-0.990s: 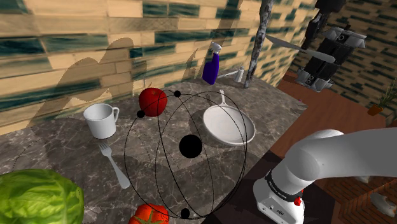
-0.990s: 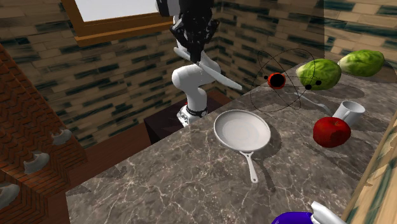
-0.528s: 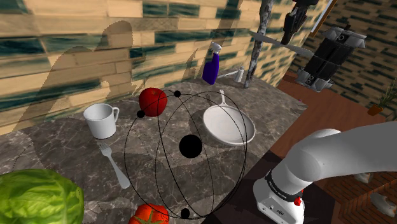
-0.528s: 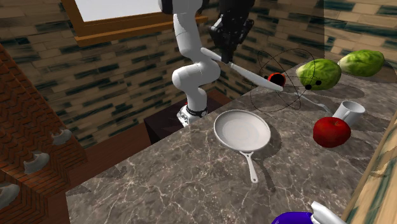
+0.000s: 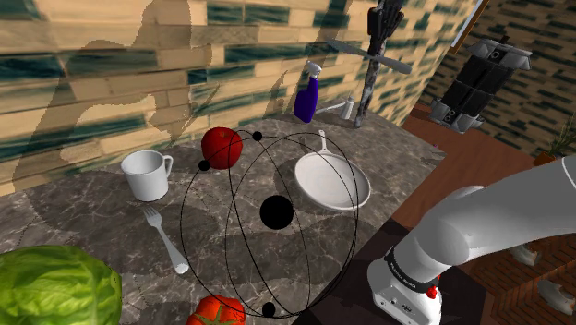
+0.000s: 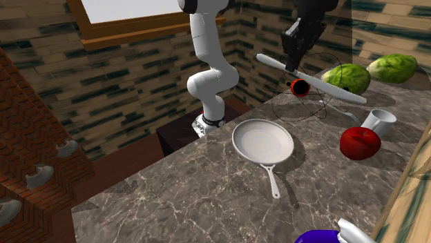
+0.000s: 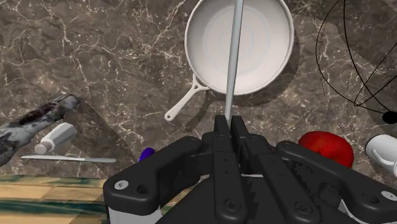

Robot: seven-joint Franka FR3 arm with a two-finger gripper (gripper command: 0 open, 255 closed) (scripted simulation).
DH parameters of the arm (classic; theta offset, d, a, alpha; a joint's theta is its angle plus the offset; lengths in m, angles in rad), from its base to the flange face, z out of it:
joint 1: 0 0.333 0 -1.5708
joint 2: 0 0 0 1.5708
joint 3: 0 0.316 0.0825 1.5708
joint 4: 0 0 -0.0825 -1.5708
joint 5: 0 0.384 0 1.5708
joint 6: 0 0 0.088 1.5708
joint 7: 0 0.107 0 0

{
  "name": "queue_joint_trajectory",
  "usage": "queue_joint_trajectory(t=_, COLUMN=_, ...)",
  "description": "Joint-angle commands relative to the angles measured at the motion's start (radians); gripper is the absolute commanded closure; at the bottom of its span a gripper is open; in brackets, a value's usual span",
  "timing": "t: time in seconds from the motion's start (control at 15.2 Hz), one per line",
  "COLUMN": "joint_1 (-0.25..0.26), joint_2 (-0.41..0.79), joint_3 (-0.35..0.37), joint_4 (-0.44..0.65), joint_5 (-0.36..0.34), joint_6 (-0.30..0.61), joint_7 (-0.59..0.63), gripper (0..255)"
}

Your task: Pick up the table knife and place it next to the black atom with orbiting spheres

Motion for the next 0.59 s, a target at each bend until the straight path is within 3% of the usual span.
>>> queue_joint_trajectory(t=0.0, joint_1=0.012, joint_2=0.042, joint_3=0.030, joint_4=0.036, joint_5=0.013, joint_6=0.006, joint_7=0.044, gripper=255)
queue_joint_trajectory(t=0.53, joint_1=0.067, joint_2=0.268, joint_3=0.138, joint_4=0.269, joint_5=0.029, joint_6=0.001, joint_7=0.212, gripper=255)
